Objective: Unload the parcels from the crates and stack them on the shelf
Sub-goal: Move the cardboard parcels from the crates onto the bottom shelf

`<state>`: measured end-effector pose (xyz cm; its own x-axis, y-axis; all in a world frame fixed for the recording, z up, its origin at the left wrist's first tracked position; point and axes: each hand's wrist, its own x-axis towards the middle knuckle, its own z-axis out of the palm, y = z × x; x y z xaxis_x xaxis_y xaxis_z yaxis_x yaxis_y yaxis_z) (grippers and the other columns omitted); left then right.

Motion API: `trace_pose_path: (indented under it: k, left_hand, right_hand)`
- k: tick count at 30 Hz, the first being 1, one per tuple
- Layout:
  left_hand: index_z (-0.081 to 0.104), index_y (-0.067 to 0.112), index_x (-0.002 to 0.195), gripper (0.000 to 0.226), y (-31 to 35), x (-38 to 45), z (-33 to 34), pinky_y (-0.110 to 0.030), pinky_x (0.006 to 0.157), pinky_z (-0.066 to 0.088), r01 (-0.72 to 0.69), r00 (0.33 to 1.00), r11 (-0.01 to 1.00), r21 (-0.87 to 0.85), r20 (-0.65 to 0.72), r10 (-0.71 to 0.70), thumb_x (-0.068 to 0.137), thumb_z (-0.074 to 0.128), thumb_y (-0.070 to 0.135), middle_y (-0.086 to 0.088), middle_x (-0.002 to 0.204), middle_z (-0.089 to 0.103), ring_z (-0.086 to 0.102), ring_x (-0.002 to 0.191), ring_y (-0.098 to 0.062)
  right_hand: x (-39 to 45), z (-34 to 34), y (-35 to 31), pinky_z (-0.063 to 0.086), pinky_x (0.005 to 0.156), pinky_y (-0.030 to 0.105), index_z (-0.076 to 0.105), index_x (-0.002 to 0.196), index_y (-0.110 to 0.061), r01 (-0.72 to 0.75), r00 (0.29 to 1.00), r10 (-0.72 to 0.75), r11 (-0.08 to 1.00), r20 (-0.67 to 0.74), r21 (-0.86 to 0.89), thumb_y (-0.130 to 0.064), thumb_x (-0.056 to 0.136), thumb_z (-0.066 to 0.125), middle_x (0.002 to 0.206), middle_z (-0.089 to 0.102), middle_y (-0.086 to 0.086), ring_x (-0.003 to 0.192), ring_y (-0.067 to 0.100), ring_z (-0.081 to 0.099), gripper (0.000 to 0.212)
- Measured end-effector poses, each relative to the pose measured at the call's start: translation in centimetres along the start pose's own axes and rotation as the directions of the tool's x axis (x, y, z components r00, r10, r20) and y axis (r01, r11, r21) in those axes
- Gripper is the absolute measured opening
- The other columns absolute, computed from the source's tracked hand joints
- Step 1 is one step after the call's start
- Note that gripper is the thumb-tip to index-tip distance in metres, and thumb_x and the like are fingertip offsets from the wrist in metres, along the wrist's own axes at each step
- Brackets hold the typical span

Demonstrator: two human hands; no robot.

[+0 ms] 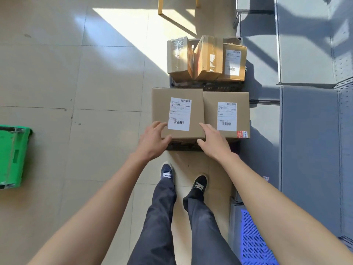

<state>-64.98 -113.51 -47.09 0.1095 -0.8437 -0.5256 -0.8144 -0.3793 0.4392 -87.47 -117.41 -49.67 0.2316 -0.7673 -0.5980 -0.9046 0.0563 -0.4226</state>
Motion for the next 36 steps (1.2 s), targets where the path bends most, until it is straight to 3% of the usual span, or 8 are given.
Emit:
trace_pose_path:
  k: [4, 8, 16, 24, 31, 36]
  left_hand:
    - [0.042, 0.026, 0.152, 0.056, -2.3, 3.4, 1.4, -0.046, 0.118, 0.029, 0.046, 0.999, 0.998, -0.049, 0.015, -0.045, 0.099, 0.056, 0.038, -0.003, 0.165, 0.025, 0.025, 0.150, -0.026]
    - [0.039, 0.030, 0.154, 0.059, -3.7, 6.4, 3.4, -0.050, 0.121, 0.026, 0.085, 0.996, 0.991, -0.105, 0.022, -0.083, 0.098, 0.058, 0.037, -0.004, 0.168, 0.014, 0.016, 0.153, -0.026]
    - [0.031, 0.036, 0.157, 0.070, -4.9, 10.2, 5.6, -0.050, 0.121, 0.022, 0.189, 0.980, 0.967, -0.173, -0.032, -0.198, 0.094, 0.062, 0.032, -0.008, 0.169, 0.001, 0.011, 0.153, -0.031]
    - [0.024, 0.048, 0.157, 0.084, -6.9, 11.9, 7.3, -0.045, 0.122, 0.022, 0.199, 0.980, 0.943, -0.267, 0.032, -0.198, 0.089, 0.073, 0.045, -0.009, 0.169, 0.001, 0.010, 0.155, -0.027]
    - [0.020, 0.048, 0.157, 0.094, -6.3, 12.3, 7.4, -0.046, 0.117, 0.028, 0.191, 0.981, 0.956, -0.222, 0.001, -0.195, 0.085, 0.079, 0.037, -0.008, 0.168, -0.003, 0.014, 0.153, -0.031]
    - [0.018, 0.048, 0.158, 0.098, -5.5, 11.3, 5.7, -0.045, 0.113, 0.033, 0.181, 0.982, 0.966, -0.186, -0.019, -0.188, 0.083, 0.078, 0.029, -0.007, 0.168, 0.000, 0.020, 0.148, -0.032]
  right_hand:
    - [3.0, 2.2, 0.3, 0.032, 0.117, 0.046, 0.021, 0.159, -0.024, -0.078, 0.996, 0.080, 0.996, -0.044, 0.040, -0.024, 0.098, 0.057, 0.168, 0.010, 0.006, 0.150, 0.029, 0.023, 0.070]
    - [5.9, 4.2, 1.0, 0.029, 0.118, 0.047, 0.020, 0.159, -0.029, -0.141, 0.986, 0.149, 0.985, -0.079, 0.100, -0.024, 0.098, 0.058, 0.169, 0.004, 0.004, 0.152, 0.030, 0.017, 0.072]
    - [10.2, 6.8, 1.9, 0.025, 0.118, 0.051, 0.016, 0.159, -0.036, -0.155, 0.982, 0.164, 0.983, -0.090, 0.095, -0.039, 0.098, 0.060, 0.168, -0.011, 0.002, 0.154, 0.033, 0.003, 0.075]
    - [12.7, 8.4, 2.5, 0.024, 0.121, 0.050, 0.015, 0.157, -0.047, -0.156, 0.981, 0.179, 0.958, -0.075, 0.241, -0.055, 0.090, 0.065, 0.168, -0.012, -0.003, 0.154, 0.028, 0.008, 0.084]
    - [12.5, 9.2, 2.4, 0.029, 0.116, 0.044, 0.013, 0.157, -0.048, -0.127, 0.987, 0.145, 0.968, -0.070, 0.217, -0.046, 0.086, 0.072, 0.165, -0.022, -0.009, 0.150, 0.025, 0.010, 0.092]
    - [11.1, 7.9, 1.3, 0.024, 0.119, 0.041, 0.022, 0.157, -0.044, -0.101, 0.986, 0.128, 0.969, -0.108, 0.226, -0.046, 0.085, 0.073, 0.166, -0.019, -0.008, 0.147, 0.024, 0.012, 0.088]
